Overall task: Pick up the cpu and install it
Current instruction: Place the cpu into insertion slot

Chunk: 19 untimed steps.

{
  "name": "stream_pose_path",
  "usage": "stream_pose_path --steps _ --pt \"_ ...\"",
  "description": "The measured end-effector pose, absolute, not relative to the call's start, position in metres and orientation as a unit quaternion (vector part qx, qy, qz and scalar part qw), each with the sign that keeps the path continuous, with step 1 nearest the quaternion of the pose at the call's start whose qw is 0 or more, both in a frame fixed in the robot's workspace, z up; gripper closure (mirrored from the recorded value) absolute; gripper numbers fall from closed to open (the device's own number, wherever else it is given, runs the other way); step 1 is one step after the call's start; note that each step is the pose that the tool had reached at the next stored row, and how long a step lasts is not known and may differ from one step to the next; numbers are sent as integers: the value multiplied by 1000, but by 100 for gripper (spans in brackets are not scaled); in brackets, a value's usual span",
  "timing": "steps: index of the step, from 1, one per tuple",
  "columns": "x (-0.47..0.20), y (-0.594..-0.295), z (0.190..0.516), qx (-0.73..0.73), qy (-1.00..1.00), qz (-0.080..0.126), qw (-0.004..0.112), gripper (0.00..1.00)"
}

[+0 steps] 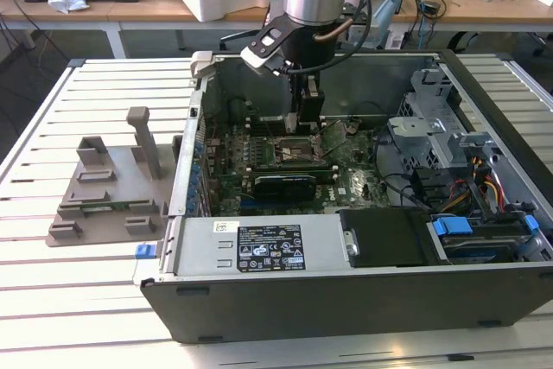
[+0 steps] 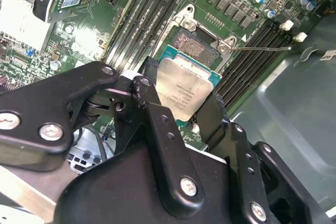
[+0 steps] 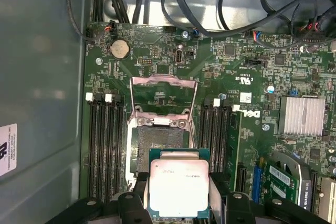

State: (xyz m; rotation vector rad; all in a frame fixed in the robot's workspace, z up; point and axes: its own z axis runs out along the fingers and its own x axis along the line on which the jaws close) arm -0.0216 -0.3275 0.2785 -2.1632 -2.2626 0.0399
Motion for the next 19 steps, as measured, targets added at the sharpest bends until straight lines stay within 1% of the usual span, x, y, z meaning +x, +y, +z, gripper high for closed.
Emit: stream_pose_path --steps 12,19 --pt "-22 -327 268 -691 -723 13 5 45" --pt "-22 -325 254 -691 -723 13 5 45"
